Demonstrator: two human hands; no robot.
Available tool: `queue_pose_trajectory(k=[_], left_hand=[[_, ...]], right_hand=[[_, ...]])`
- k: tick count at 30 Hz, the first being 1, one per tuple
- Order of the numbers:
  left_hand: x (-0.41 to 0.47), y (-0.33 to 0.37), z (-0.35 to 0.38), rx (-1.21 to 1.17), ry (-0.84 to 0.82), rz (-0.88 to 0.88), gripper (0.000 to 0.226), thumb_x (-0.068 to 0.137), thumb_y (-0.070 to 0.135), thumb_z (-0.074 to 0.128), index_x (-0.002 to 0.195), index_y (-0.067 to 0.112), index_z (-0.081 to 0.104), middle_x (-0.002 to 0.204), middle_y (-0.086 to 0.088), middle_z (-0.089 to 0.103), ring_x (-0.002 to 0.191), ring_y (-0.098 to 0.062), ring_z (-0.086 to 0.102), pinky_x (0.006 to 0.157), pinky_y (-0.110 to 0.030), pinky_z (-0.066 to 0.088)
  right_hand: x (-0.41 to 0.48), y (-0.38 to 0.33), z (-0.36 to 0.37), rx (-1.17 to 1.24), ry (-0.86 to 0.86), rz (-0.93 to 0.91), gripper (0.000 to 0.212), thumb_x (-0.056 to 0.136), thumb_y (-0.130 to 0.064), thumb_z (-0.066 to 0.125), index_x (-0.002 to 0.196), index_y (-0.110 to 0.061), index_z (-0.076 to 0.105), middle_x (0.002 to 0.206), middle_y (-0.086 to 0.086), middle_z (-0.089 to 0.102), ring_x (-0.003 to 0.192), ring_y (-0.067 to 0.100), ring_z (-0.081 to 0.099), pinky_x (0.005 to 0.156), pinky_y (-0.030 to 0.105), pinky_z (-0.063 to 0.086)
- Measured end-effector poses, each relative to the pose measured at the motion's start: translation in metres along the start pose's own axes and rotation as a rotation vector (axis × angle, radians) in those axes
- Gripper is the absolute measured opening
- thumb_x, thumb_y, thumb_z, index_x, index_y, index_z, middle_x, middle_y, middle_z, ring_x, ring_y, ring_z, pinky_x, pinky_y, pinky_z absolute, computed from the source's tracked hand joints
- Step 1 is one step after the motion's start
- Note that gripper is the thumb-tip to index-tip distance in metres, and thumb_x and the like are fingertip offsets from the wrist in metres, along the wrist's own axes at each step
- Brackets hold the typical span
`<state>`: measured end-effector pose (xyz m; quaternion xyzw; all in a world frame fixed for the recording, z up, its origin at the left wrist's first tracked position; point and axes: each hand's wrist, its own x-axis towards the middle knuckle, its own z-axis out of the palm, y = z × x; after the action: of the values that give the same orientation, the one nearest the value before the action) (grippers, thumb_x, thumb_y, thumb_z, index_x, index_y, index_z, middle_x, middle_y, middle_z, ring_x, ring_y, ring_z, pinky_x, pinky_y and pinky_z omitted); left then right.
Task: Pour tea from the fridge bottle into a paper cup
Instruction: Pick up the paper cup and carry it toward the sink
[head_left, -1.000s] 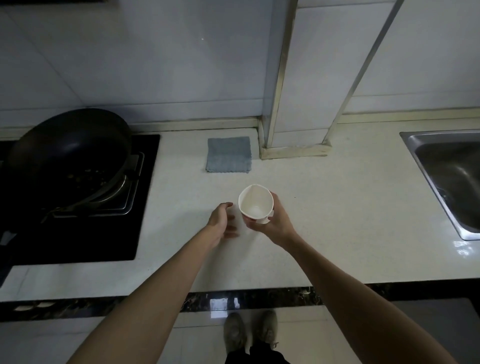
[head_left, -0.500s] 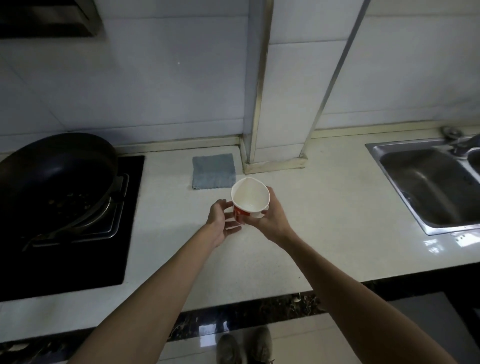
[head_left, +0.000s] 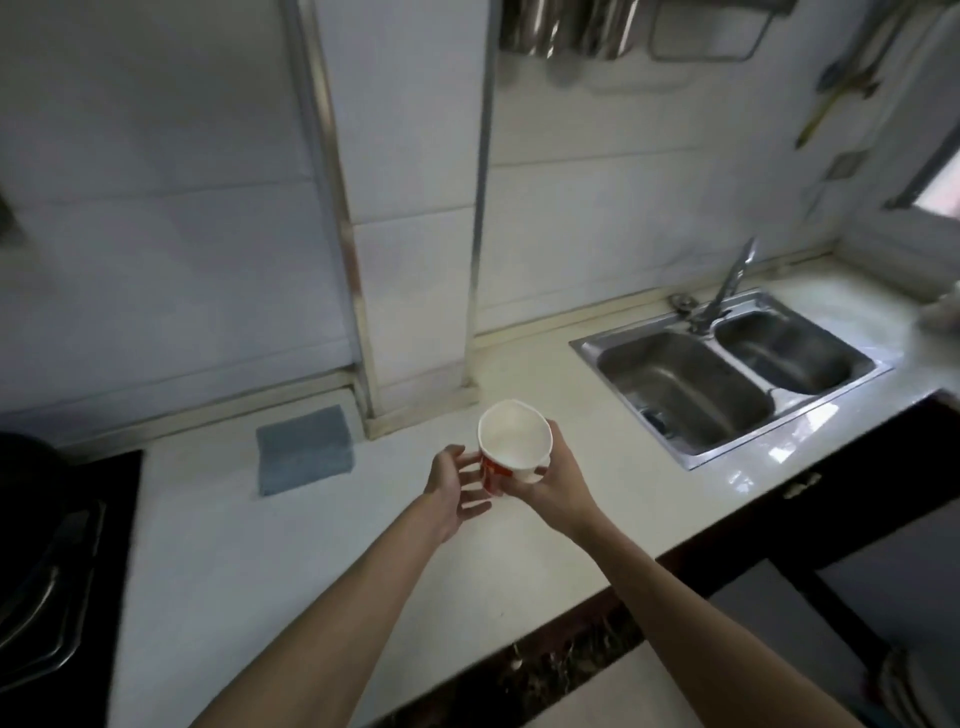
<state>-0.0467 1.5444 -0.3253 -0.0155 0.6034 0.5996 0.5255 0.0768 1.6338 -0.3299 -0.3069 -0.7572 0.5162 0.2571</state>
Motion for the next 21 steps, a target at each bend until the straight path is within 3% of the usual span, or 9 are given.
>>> queue_pose_trajectory(k=[4, 10, 16, 21], left_hand=[[0.002, 0.004, 0.063, 0.087, -0.111, -0.016, 0.04, 0.096, 0.034, 0.032, 0.099, 0.011, 0.064, 0.087, -0.011, 0.063, 0.074, -0.029, 0.06, 0.075, -0.035, 0.047], [0.01, -0.005, 0.169, 0.195, -0.205, -0.016, 0.047, 0.098, 0.037, 0.029, 0.114, 0.008, 0.063, 0.101, -0.016, 0.065, 0.088, -0.032, 0.063, 0.081, -0.039, 0.051], [0.012, -0.031, 0.283, 0.264, -0.266, -0.014, 0.044, 0.097, 0.039, 0.035, 0.114, 0.007, 0.061, 0.111, -0.017, 0.065, 0.1, -0.037, 0.064, 0.085, -0.043, 0.053], [0.012, -0.058, 0.379, 0.311, -0.335, -0.045, 0.04, 0.097, 0.038, 0.038, 0.103, 0.007, 0.063, 0.104, -0.016, 0.065, 0.092, -0.034, 0.063, 0.076, -0.037, 0.051]], right_hand=[[-0.003, 0.007, -0.063, -0.017, 0.09, -0.004, 0.071, 0.07, -0.01, 0.086, 0.127, -0.021, 0.045, 0.115, -0.013, 0.058, 0.102, -0.009, 0.057, 0.072, 0.01, 0.049], [-0.006, 0.02, -0.164, -0.036, 0.185, -0.044, 0.067, 0.079, -0.01, 0.08, 0.132, -0.025, 0.042, 0.119, -0.016, 0.058, 0.11, -0.004, 0.056, 0.08, 0.01, 0.048], [-0.017, 0.046, -0.267, -0.009, 0.3, -0.03, 0.072, 0.063, -0.038, 0.077, 0.127, -0.033, 0.043, 0.117, -0.013, 0.062, 0.109, 0.005, 0.06, 0.082, 0.022, 0.054], [-0.036, 0.072, -0.352, 0.018, 0.43, 0.008, 0.067, 0.057, -0.04, 0.074, 0.119, -0.031, 0.049, 0.111, -0.008, 0.065, 0.103, 0.001, 0.061, 0.08, 0.022, 0.052]])
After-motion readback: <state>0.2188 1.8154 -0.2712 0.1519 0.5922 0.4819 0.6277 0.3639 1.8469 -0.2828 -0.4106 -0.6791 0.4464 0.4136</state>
